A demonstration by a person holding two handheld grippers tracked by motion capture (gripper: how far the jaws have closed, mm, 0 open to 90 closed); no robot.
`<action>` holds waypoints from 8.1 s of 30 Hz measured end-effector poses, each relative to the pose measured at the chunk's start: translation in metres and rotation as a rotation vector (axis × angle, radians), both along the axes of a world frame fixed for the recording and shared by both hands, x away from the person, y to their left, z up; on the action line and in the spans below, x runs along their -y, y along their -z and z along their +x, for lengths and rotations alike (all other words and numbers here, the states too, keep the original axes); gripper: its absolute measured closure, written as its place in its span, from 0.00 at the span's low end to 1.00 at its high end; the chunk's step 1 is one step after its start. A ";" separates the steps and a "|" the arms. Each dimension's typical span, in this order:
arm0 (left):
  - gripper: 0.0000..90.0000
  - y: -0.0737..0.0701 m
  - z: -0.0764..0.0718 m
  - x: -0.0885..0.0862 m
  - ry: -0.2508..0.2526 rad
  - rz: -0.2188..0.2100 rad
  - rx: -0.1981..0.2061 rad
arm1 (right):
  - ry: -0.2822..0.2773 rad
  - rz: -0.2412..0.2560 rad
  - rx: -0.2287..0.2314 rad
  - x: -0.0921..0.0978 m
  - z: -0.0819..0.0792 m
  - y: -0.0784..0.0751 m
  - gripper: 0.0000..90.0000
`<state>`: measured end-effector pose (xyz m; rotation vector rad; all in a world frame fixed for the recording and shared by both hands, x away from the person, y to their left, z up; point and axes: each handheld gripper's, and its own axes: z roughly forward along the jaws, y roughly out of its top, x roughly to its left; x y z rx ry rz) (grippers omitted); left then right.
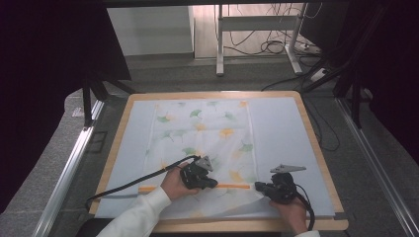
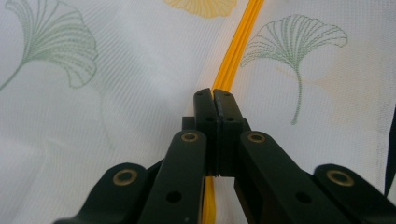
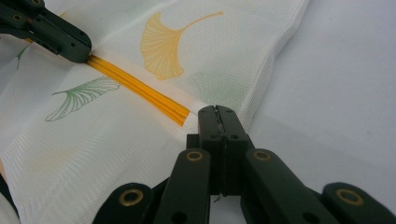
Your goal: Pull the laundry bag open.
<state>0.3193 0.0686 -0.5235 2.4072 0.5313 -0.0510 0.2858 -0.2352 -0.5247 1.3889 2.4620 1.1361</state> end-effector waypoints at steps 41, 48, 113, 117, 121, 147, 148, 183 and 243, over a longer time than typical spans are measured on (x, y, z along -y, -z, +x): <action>1.00 0.001 -0.007 -0.032 -0.053 -0.005 -0.022 | -0.003 0.012 -0.002 0.001 0.000 0.001 1.00; 1.00 0.001 -0.008 -0.035 -0.058 -0.006 -0.025 | -0.003 0.011 -0.001 0.001 0.000 0.001 1.00; 1.00 0.002 -0.020 -0.098 -0.164 0.016 -0.027 | -0.008 0.007 0.005 0.001 0.000 0.001 1.00; 1.00 0.002 -0.020 -0.104 -0.175 0.019 -0.030 | -0.009 0.006 0.006 0.001 0.000 0.001 1.00; 1.00 0.003 -0.021 -0.116 -0.198 0.017 -0.032 | -0.009 0.005 0.006 0.001 0.000 0.001 1.00; 1.00 0.005 -0.029 -0.158 -0.277 0.008 -0.042 | -0.010 0.004 0.005 0.001 0.000 0.001 1.00; 1.00 0.005 -0.029 -0.158 -0.276 0.009 -0.041 | -0.011 0.003 0.005 0.001 0.000 0.001 1.00; 1.00 0.007 -0.036 -0.187 -0.322 0.006 -0.047 | -0.015 -0.006 0.009 0.000 0.000 0.000 0.99; 1.00 0.009 -0.046 -0.214 -0.363 -0.015 -0.048 | -0.018 -0.019 0.011 -0.001 0.000 -0.001 0.99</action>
